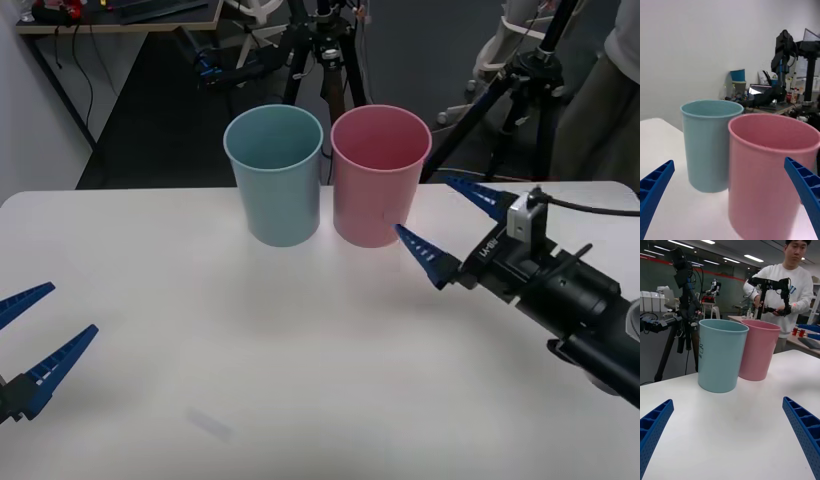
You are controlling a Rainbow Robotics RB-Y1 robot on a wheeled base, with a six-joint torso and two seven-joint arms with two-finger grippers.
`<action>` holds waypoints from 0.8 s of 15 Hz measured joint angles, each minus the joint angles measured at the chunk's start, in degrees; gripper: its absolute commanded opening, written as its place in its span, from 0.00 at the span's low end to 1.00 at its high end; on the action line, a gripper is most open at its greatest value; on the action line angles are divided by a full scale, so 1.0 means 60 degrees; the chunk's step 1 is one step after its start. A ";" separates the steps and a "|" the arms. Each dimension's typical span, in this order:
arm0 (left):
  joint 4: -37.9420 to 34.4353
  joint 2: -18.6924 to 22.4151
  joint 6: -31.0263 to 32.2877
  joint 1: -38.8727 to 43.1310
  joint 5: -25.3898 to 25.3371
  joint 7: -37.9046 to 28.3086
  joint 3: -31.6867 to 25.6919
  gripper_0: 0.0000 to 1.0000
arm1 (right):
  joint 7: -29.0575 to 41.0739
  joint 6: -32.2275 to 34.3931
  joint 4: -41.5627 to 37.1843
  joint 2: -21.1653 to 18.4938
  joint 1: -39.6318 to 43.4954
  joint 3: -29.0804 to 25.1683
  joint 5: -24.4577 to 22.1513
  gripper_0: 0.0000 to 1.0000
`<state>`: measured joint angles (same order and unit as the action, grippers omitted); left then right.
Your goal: Grasp the object on the table and drop it into the matching bin: aluminum can to the light blue bin, PET bottle to the pink bin.
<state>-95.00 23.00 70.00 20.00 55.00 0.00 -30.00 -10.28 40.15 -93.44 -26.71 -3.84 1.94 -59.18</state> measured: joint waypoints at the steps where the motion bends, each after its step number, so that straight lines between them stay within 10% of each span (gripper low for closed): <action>1: 0.0000 0.0000 0.0000 -0.0001 0.0000 0.0000 0.0000 1.00 | -0.0064 0.0301 0.0000 -0.0001 0.0341 -0.0366 -0.0110 1.00; 12: 0.0000 0.0000 0.0000 0.0000 0.0000 0.0000 0.0000 1.00 | -0.0115 0.2959 0.0001 -0.0001 0.2928 -0.3641 0.0110 1.00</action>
<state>-95.00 23.00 70.00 20.00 55.00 0.00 -30.00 -10.97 57.90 -93.43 -26.72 13.73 -19.90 -58.51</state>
